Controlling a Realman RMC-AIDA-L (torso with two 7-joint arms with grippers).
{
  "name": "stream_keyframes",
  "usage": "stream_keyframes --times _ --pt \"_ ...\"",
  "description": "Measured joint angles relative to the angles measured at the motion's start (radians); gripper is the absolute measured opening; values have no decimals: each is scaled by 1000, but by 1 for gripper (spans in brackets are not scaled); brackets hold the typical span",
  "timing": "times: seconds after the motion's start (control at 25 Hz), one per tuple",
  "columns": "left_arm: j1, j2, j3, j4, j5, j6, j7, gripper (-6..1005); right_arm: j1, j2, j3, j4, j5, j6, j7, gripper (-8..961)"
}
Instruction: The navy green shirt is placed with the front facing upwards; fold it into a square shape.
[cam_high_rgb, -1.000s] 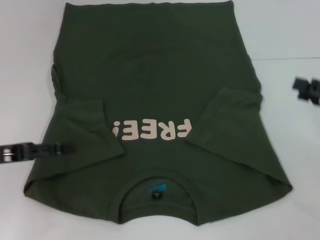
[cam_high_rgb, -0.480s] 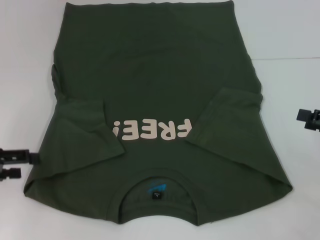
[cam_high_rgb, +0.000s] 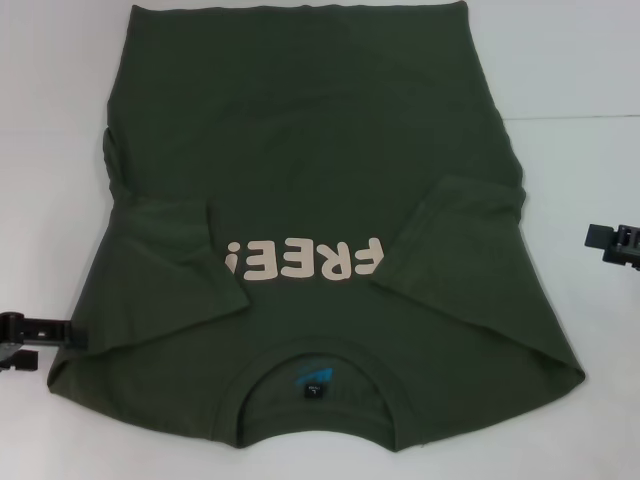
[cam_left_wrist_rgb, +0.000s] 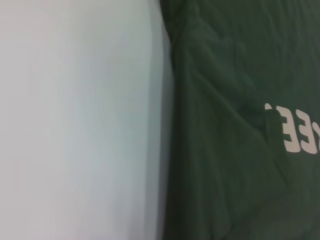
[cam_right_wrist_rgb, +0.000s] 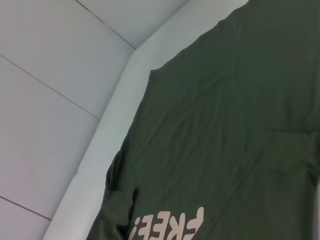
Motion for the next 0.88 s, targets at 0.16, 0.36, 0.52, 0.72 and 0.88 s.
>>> stream_keyframes --times 0.16,0.36,0.52,0.72,0.88 --pt "-2 0 5 0 8 -4 2 877 2 0 -4 1 0 6 2 815" --pt "-2 -5 44 -1 15 -28 3 877 3 -1 -4 -2 0 10 4 815" --pt "-2 -11 62 -2 17 -44 3 876 3 -1 -4 -2 0 12 4 815" --pt "-4 -14 69 -5 18 -59 4 876 6 -1 -4 3 1 14 3 816" --pt "-4 -15 82 -8 18 -63 3 875 10 0 -5 5 1 21 2 816"
